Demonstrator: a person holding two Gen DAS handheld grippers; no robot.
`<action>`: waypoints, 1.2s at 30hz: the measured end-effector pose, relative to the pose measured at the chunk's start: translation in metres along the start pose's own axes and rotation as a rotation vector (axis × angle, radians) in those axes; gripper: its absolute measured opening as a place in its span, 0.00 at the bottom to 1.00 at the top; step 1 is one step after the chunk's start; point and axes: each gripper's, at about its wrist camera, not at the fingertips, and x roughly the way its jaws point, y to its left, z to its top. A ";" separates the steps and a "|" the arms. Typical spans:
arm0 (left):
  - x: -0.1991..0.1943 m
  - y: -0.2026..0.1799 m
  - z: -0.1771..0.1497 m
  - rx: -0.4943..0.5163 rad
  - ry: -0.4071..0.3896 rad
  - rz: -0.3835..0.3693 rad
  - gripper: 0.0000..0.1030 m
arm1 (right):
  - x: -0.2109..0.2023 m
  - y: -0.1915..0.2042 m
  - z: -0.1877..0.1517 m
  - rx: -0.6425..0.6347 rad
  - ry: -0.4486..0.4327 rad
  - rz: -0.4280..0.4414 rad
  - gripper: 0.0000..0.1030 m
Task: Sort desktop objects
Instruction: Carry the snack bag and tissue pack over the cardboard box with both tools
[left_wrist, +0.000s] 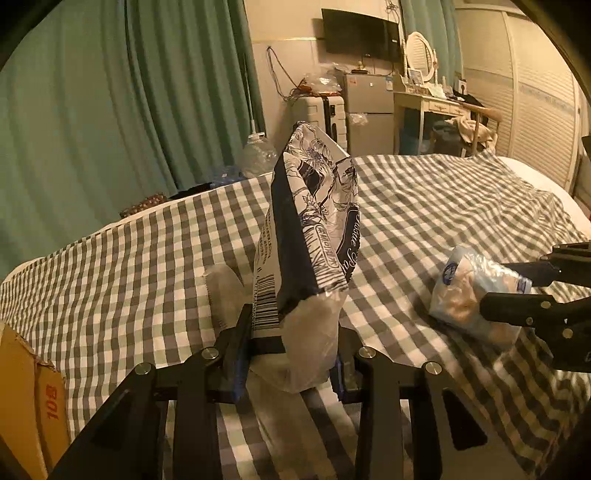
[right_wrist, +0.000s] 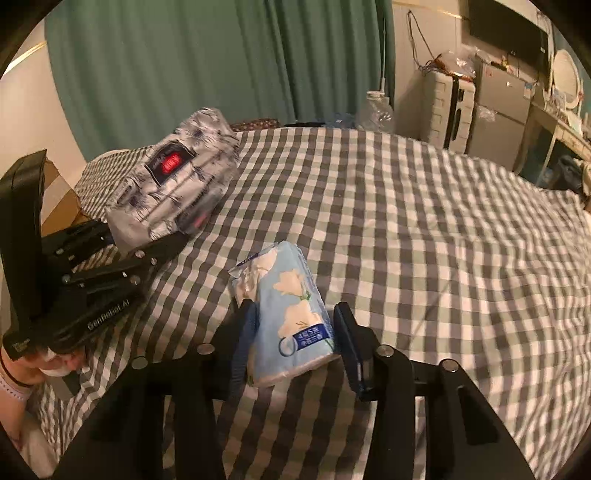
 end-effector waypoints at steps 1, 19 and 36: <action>-0.003 -0.002 0.000 -0.003 0.003 -0.004 0.34 | -0.003 0.001 -0.001 -0.004 0.006 -0.007 0.37; -0.164 -0.030 0.030 -0.096 0.045 -0.122 0.35 | -0.156 0.043 -0.040 0.107 -0.041 -0.058 0.22; -0.296 -0.018 0.033 -0.117 0.073 -0.069 0.35 | -0.295 0.116 -0.030 0.029 -0.200 -0.065 0.22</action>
